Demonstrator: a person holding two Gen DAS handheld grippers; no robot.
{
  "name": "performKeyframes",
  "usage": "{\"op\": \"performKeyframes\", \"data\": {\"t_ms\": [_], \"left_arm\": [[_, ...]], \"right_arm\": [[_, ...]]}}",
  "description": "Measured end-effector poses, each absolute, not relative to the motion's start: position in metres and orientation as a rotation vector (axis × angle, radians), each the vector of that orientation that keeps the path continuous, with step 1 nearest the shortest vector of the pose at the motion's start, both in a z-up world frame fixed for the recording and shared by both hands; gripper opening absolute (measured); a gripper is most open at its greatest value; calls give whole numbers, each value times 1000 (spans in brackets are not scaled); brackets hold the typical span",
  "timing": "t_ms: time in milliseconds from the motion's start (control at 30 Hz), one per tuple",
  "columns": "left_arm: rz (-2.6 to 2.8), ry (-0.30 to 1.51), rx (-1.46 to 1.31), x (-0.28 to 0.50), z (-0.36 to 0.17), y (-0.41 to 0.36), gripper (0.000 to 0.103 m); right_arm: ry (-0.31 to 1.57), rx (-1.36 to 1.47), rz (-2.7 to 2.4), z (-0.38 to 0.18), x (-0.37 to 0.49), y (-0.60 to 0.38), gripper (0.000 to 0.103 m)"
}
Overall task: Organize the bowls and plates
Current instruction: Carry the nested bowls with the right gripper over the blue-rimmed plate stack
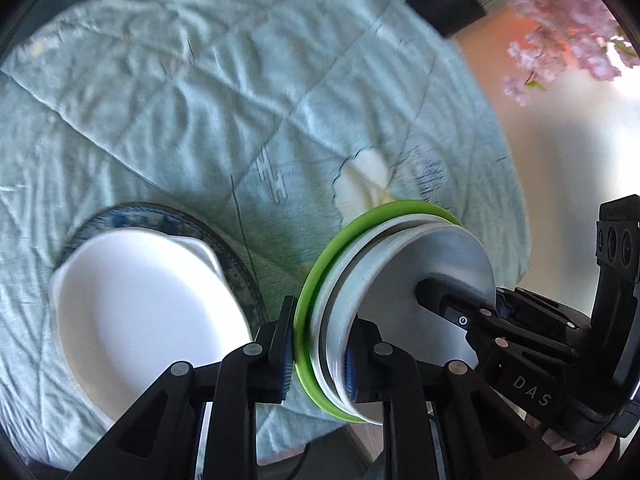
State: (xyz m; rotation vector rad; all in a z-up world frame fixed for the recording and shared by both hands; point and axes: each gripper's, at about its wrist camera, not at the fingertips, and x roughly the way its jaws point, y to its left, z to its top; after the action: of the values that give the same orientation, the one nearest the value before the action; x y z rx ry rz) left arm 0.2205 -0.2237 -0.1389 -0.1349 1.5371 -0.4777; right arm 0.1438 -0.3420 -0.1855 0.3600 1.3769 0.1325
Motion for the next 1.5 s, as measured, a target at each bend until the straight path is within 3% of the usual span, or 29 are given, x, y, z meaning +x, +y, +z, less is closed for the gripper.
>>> {"op": "performKeyframes", "data": {"t_ms": [367,600,1133,1500], "left_arm": [[-402,1344,-144,189,1,-179,16],[-345,1286,-186,172,40,-133,16],[-228,1350,-260,156,3,-45,16],[-208,1477,-302,169,-81,-32,16]], "right_arm": [[1193,291,190,-70,119,-310,23],[1149,232,252,-36,111,-271,23],[1214,206,352,-57,119,-194,22],[1345,233,333,-124,136,-177,23]]}}
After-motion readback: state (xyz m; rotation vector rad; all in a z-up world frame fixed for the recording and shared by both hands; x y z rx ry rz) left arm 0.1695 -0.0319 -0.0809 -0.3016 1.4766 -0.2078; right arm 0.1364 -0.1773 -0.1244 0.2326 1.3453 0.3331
